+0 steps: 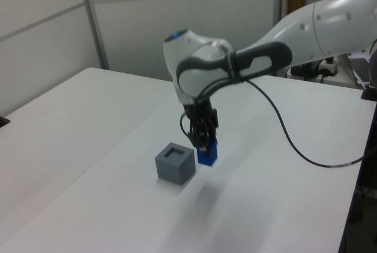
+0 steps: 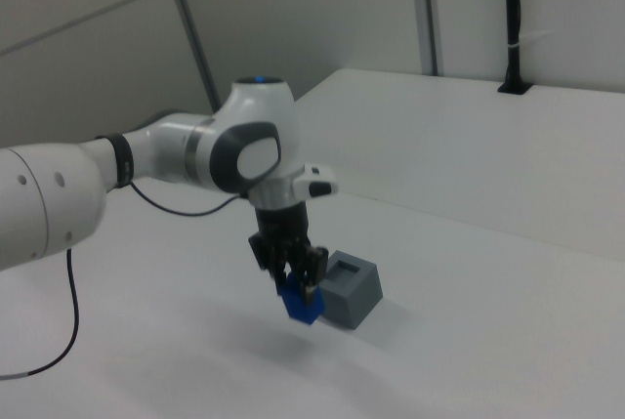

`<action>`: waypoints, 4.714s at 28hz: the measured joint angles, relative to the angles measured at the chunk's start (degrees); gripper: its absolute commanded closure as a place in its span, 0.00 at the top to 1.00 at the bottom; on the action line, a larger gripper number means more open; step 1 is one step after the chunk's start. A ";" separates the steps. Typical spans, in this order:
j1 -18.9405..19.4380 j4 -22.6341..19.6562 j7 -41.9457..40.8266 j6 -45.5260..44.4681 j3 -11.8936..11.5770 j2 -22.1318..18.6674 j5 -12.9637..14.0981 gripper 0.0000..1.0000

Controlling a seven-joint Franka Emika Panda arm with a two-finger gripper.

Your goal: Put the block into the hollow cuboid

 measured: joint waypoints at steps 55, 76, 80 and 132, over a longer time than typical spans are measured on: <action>-0.12 15.00 4.26 6.88 -0.44 12.09 2.68 0.16; -0.04 15.10 4.12 2.83 -0.44 11.79 2.07 1.00; -0.06 15.10 4.13 2.37 -0.45 10.07 1.97 1.00; -0.56 4.78 4.13 -6.84 -0.75 -10.94 0.27 1.00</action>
